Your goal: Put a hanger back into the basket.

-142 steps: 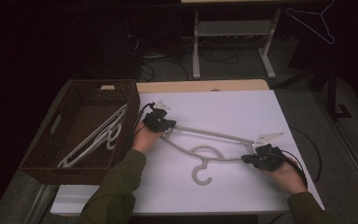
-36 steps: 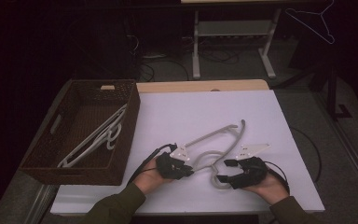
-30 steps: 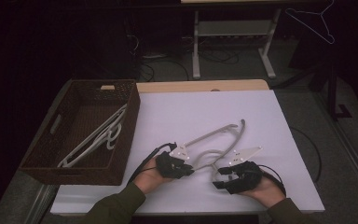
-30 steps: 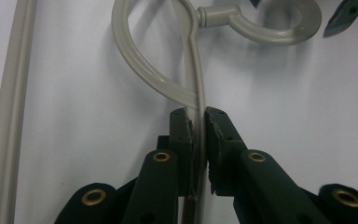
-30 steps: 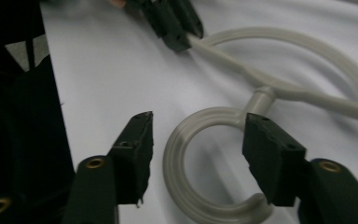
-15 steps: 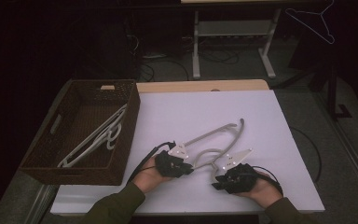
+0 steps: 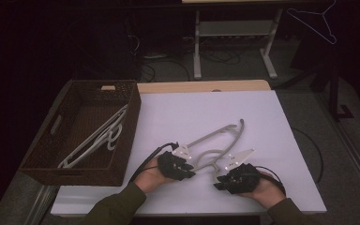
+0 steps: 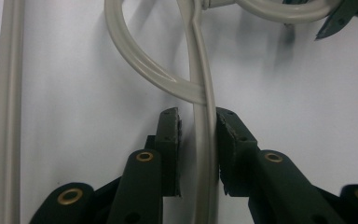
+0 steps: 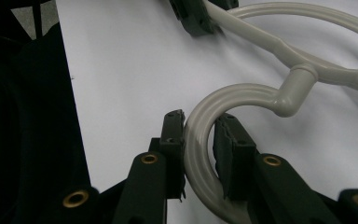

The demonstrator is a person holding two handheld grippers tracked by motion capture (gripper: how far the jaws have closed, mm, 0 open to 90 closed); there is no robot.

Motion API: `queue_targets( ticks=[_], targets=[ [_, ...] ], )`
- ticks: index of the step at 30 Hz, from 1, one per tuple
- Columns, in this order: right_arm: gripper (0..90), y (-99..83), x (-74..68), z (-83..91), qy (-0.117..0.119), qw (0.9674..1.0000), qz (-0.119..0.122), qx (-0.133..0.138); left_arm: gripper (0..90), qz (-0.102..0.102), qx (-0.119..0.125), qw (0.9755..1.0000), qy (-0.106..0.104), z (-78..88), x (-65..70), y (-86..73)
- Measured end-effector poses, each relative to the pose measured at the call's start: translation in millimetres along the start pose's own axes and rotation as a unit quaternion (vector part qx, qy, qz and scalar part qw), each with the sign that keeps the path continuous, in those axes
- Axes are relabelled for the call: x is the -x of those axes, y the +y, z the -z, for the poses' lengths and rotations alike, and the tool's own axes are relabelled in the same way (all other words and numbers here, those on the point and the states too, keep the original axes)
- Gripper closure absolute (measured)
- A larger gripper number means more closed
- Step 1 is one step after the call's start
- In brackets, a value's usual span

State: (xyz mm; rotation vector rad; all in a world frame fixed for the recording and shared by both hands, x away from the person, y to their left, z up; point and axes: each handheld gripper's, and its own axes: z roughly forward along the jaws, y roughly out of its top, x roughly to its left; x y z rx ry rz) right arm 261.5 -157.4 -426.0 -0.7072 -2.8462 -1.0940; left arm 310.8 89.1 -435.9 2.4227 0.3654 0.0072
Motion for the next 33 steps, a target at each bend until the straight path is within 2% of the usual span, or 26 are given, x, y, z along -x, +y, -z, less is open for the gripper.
queue_targets(
  ticks=[2, 6, 7, 9, 10, 11, 12, 13, 16, 17, 18, 19, 21, 25, 33],
  targets=[
    [73.3, 0.2, -0.4, 0.1, -0.001, 1.0, 0.003, 0.0, 79.7, -0.004, 0.0, 1.0, -0.006, -0.7, 0.4, 1.6],
    [73.0, -0.3, 0.2, 0.7, -0.002, 1.0, 0.004, 0.001, 80.7, 0.002, -0.002, 1.0, -0.005, 0.0, 0.9, 3.9],
    [72.0, -0.2, -1.0, 1.4, 0.002, 1.0, -0.005, 0.007, 81.0, 0.0, -0.002, 1.0, -0.002, 0.5, 0.6, 4.2],
    [55.3, -0.2, -0.1, 6.0, -0.004, 0.9997, 0.0, 0.023, 81.4, 0.0, 0.0, 1.0, 0.001, 1.7, -0.4, 4.0],
    [55.3, -0.2, -0.1, 6.0, -0.004, 0.9997, 0.0, 0.023, 81.4, 0.002, 0.003, 1.0, 0.001, 2.7, -1.0, 4.0],
    [48.1, 0.0, 0.2, 8.6, -0.006, 0.9995, -0.006, 0.031, 81.5, 0.002, 0.006, 1.0, 0.004, 3.9, -1.4, 4.2],
    [34.5, -0.1, 2.7, 15.3, -0.023, 0.998, -0.009, 0.058, 81.6, 0.003, 0.009, 0.9999, 0.007, 5.6, -1.8, 4.7],
    [34.5, -0.1, 2.7, 15.3, -0.023, 0.998, -0.009, 0.058, 81.6, 0.003, 0.014, 0.9998, 0.009, 7.5, -2.2, 5.5],
    [21.9, 0.4, 8.0, 30.8, -0.047, 0.9936, -0.021, 0.1, 81.7, 0.0, 0.021, 0.9996, 0.02, 15.7, -3.9, 8.0],
    [19.3, 0.3, 9.7, 36.7, -0.055, 0.9915, -0.025, 0.115, 81.8, 0.0, 0.025, 0.9995, 0.021, 18.6, -5.0, 8.8],
    [16.3, -0.8, 12.7, 48.7, -0.072, 0.9865, -0.028, 0.144, 81.8, -0.002, 0.029, 0.9993, 0.026, 24.9, -7.3, 10.1],
    [16.3, -0.8, 12.7, 48.7, -0.072, 0.9865, -0.028, 0.144, 81.8, -0.002, 0.029, 0.9993, 0.026, 24.9, -7.3, 10.1],
    [15.5, -2.1, 14.1, 59.7, -0.086, 0.982, -0.032, 0.165, 81.9, 0.004, 0.036, 0.9989, 0.029, 30.7, -8.8, 11.2],
    [14.3, -7.2, 16.0, 76.9, -0.098, 0.9752, -0.039, 0.195, 82.1, 0.017, 0.051, 0.998, 0.032, 43.9, -10.5, 14.9],
    [13.7, -20.6, 23.8, 77.3, -0.105, 0.9733, -0.059, 0.196, 82.1, 0.025, 0.068, 0.9965, 0.04, 74.7, -14.8, 31.3]
  ],
)
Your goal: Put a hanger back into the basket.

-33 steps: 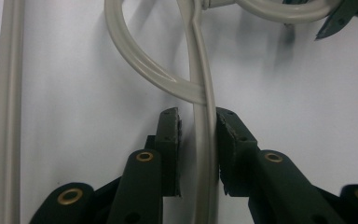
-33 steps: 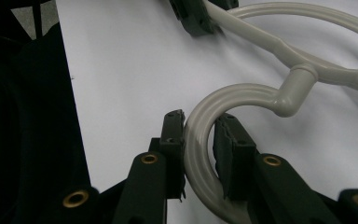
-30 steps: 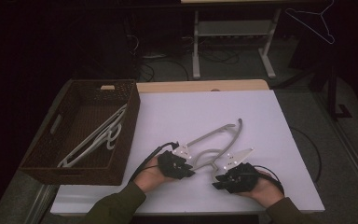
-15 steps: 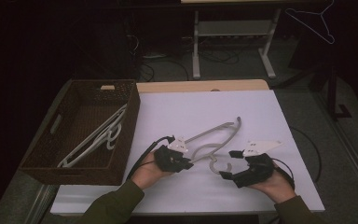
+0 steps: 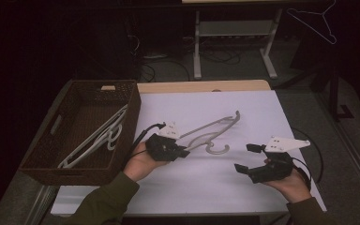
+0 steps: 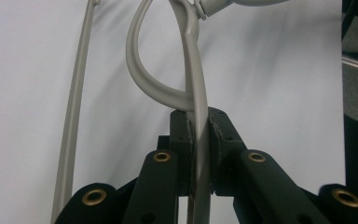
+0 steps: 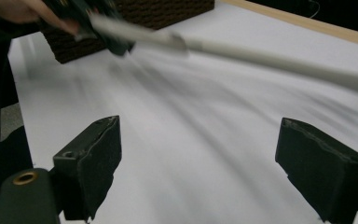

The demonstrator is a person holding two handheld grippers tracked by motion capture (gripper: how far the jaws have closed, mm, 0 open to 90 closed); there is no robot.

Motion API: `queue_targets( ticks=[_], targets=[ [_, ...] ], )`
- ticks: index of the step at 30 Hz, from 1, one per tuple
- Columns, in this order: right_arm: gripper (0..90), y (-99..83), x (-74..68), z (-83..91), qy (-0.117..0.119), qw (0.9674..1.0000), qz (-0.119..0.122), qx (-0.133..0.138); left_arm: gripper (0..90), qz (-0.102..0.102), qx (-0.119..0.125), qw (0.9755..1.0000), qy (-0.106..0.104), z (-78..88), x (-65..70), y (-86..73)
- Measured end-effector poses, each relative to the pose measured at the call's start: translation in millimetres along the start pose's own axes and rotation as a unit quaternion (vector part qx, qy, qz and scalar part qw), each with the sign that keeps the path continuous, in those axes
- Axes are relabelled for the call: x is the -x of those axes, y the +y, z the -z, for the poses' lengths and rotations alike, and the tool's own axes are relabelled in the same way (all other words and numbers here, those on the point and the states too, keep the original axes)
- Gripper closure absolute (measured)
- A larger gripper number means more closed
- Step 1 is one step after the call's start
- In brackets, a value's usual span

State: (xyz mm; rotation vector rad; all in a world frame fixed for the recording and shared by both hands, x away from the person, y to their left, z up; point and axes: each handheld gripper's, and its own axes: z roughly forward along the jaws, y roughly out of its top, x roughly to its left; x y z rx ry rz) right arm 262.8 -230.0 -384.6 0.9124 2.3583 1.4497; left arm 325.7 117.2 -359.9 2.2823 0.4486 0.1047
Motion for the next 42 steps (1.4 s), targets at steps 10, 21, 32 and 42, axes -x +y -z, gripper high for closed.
queue_targets(
  ticks=[10, 21, 32, 42],
  targets=[
    [13.2, -4.3, 8.3, -3.6, -0.007, 0.9999, -0.014, 0.001, 82.1, 0.015, 0.021, 0.9996, 0.012, 40.0, -9.7, 18.3],
    [13.2, -5.4, 12.3, -9.9, -0.016, 0.9998, -0.012, -0.004, 82.1, 0.033, 0.039, 0.998, 0.036, 92.7, -25.7, 21.3],
    [13.1, -6.1, 15.7, -10.3, -0.025, 0.9996, -0.016, -0.002, 82.1, 0.056, 0.059, 0.9943, 0.07, 148.5, -46.5, 1.0],
    [13.1, -8.0, 17.4, -9.8, -0.036, 0.9992, -0.015, -0.001, 82.1, 0.084, 0.063, 0.9886, 0.108, 192.1, -64.0, -36.7]
  ],
)
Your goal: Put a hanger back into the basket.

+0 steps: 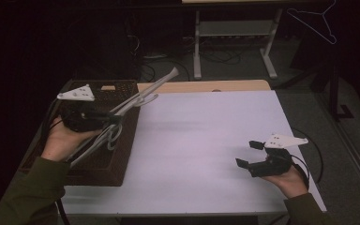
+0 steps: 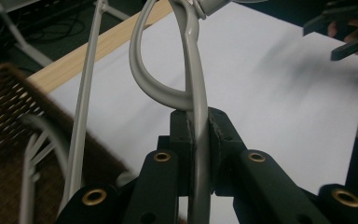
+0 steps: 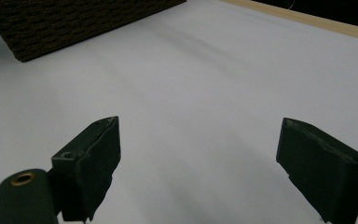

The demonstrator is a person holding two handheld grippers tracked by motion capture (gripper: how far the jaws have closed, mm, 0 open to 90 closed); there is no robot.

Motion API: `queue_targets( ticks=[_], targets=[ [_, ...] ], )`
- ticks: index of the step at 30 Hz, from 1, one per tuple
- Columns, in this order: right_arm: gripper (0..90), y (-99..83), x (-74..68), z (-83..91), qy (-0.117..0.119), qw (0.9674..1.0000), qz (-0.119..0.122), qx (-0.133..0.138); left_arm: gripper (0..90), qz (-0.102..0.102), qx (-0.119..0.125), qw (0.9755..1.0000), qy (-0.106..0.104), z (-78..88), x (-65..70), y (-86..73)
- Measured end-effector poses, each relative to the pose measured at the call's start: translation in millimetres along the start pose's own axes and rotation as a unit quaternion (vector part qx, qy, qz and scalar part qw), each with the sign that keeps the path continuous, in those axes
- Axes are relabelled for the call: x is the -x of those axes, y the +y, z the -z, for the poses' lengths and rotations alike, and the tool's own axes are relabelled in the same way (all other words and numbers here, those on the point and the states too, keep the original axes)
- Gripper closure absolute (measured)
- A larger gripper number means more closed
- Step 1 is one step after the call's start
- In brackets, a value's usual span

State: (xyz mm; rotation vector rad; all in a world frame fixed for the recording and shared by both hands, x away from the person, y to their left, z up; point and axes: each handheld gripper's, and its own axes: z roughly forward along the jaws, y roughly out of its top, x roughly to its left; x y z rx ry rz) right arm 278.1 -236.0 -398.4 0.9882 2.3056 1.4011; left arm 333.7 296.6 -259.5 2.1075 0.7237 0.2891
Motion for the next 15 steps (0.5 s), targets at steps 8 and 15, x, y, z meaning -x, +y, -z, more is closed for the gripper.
queue_targets(
  ticks=[8, 15],
  targets=[
    [13.1, -0.4, 0.9, 0.8, -0.007, 1.0, -0.001, 0.002, 82.2, 0.021, -0.005, 0.9994, 0.027, 24.1, -21.3, -29.0],
    [13.2, -1.1, 1.5, 0.2, -0.011, 0.9999, 0.002, -0.001, 82.1, 0.035, -0.008, 0.9983, 0.045, 40.3, -35.1, -54.7]
  ],
)
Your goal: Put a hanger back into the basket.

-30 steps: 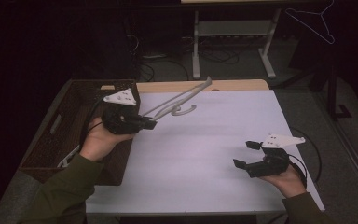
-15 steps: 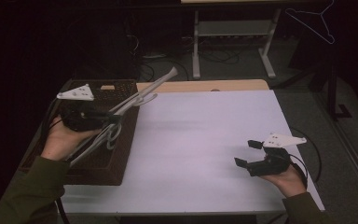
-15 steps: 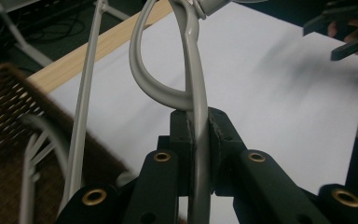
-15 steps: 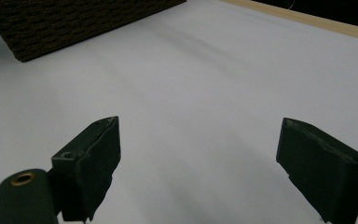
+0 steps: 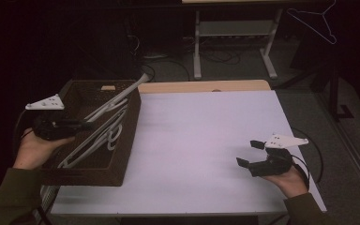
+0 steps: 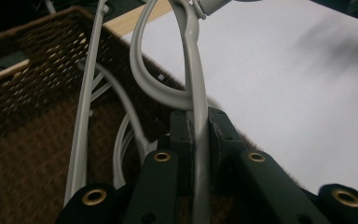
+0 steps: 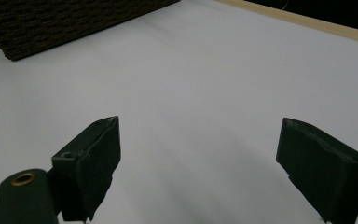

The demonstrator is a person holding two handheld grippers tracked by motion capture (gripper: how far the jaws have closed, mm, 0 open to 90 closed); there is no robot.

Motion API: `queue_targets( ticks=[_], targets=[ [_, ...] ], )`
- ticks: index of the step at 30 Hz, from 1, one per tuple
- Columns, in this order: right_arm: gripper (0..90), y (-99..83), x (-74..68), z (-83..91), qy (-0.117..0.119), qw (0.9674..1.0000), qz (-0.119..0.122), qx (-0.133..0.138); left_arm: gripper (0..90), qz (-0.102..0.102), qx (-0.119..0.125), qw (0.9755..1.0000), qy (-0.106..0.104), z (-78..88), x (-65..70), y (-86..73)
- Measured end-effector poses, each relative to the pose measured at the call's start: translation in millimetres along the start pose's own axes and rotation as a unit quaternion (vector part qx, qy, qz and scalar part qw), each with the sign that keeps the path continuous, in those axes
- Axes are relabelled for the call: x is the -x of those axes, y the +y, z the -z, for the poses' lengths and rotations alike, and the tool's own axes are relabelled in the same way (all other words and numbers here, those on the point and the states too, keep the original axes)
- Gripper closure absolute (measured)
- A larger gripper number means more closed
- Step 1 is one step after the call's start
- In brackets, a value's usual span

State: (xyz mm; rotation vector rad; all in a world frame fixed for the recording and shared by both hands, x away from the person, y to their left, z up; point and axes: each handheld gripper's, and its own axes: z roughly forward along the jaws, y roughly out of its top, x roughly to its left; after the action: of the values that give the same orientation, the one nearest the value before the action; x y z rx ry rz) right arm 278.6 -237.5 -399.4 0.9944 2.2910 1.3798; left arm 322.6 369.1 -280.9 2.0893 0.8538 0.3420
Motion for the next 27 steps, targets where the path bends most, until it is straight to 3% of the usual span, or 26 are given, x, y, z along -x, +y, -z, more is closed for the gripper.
queue_targets(
  ticks=[7, 14, 24, 27],
  targets=[
    [13.1, -0.2, 0.2, -0.7, -0.001, 1.0, 0.0, -0.002, 82.1, 0.02, -0.001, 0.9997, 0.013, 13.8, -12.5, -20.1],
    [13.2, -0.4, 0.4, -1.0, -0.004, 1.0, 0.0, -0.003, 82.1, 0.031, -0.024, 0.9987, 0.033, 10.4, -25.6, -36.1],
    [13.2, -0.6, 1.4, -0.3, -0.005, 1.0, -0.001, -0.001, 82.0, 0.03, -0.065, 0.9973, 0.018, -13.5, -38.6, -44.4],
    [13.2, -1.0, 1.8, 0.2, -0.005, 1.0, -0.001, -0.001, 81.9, 0.046, -0.057, 0.9973, 0.009, -17.1, -41.8, -50.3]
  ],
)
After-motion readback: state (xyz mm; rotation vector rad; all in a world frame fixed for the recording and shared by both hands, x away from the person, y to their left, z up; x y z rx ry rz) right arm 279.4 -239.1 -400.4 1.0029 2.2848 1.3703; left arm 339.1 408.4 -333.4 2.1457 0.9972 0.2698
